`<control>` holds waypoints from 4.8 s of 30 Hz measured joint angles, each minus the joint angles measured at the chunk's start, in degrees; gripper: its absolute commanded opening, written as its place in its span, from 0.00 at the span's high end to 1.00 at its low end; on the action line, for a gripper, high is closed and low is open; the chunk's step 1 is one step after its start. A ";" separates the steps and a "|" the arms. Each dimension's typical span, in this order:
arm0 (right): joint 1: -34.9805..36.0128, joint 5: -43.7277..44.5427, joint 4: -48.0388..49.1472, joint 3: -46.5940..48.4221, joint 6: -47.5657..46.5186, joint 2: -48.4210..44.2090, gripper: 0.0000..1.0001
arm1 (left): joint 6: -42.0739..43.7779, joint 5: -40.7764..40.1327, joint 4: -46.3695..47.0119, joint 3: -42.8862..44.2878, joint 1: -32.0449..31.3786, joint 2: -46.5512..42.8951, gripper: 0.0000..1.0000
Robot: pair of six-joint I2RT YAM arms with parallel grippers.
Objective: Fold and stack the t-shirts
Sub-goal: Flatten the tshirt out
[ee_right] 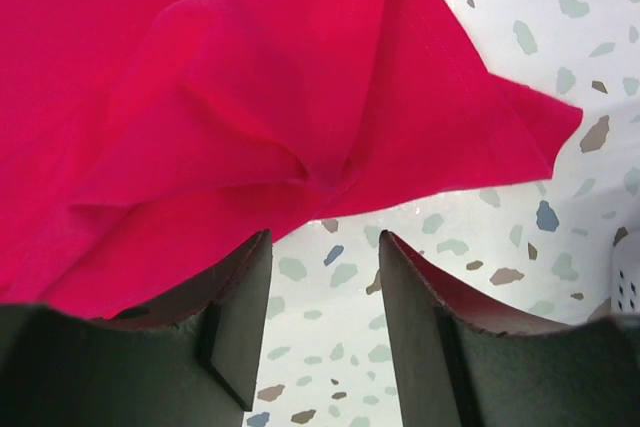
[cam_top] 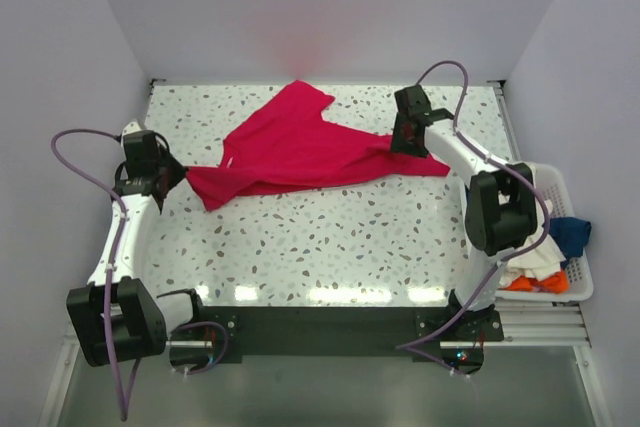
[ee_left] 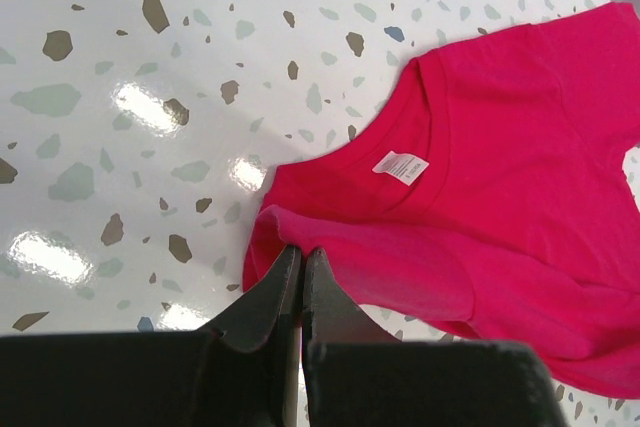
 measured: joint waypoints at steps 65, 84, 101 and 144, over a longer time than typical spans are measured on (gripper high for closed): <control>-3.13 -2.21 6.56 3.78 -3.69 7.78 0.46 | -0.42 3.06 1.29 0.09 0.48 0.96 1.00; -3.61 -5.55 10.97 1.64 -1.38 13.97 0.60 | -0.42 3.98 1.33 -0.11 0.61 0.96 1.00; -4.15 -7.39 5.55 1.60 0.39 5.55 1.00 | -0.55 5.25 1.18 -0.13 0.61 -1.79 1.00; -4.94 -15.67 -3.15 54.90 3.45 16.72 1.00 | -11.32 24.92 21.64 45.72 0.15 35.60 1.00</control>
